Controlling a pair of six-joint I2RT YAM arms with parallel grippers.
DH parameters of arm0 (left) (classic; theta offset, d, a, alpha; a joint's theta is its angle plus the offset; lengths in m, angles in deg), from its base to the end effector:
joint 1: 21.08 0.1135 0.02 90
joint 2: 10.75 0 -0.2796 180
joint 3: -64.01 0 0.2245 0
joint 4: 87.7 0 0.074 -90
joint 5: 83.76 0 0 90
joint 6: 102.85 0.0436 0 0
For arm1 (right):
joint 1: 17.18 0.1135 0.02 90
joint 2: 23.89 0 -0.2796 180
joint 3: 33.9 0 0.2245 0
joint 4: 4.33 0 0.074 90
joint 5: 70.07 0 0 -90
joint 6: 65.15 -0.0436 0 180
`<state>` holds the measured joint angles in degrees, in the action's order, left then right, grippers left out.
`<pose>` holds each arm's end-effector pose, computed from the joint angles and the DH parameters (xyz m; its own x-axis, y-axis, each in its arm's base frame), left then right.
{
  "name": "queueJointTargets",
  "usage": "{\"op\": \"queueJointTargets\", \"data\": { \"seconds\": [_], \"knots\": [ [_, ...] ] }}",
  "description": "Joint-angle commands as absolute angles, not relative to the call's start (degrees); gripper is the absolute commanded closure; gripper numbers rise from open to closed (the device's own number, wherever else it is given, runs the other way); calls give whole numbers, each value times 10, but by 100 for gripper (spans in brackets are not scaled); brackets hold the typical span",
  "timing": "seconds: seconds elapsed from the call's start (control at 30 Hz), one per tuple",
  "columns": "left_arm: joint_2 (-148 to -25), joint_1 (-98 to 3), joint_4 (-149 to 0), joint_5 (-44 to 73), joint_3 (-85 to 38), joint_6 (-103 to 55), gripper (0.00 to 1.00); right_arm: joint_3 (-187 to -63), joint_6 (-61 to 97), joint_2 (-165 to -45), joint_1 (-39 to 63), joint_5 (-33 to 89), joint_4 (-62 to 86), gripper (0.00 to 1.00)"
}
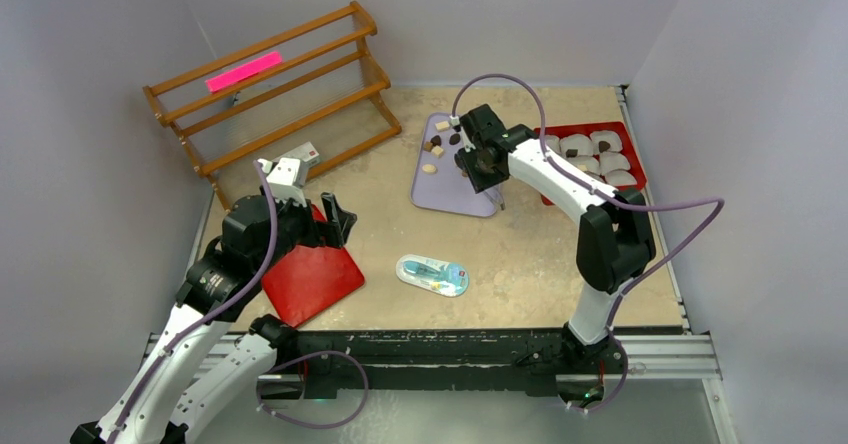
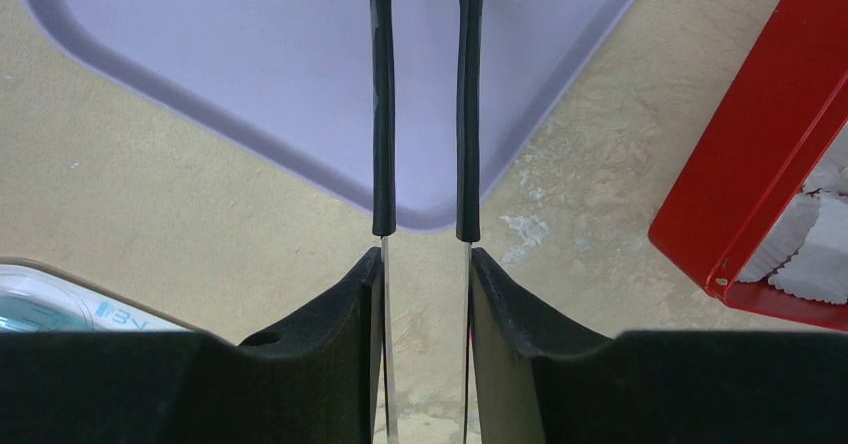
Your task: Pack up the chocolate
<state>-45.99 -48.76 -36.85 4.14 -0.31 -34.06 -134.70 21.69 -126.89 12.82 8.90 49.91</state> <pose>0.0867 -0.0437 0.3403 -0.4632 -0.1653 -0.8707 0.2859 0.9021 -0.3233 0.3262 0.1787 0.2800 -0.7426 -0.3662 -0.5608 -0.3588 0.9245 -0.1287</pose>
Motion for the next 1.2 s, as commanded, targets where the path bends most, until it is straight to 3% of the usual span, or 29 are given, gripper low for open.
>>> {"op": "queueJointTargets", "data": {
  "seconds": [0.0,0.57,1.17],
  "knots": [
    [-460,-489,-384,46,1,-331,0,-1374,225,-1270,124,85,499,63],
    [-462,-489,-384,46,1,-331,0,-1373,233,-1302,117,96,514,60],
    [-461,-489,-384,44,1,-331,0,-1359,223,-1249,117,108,547,78]
  ]
}}
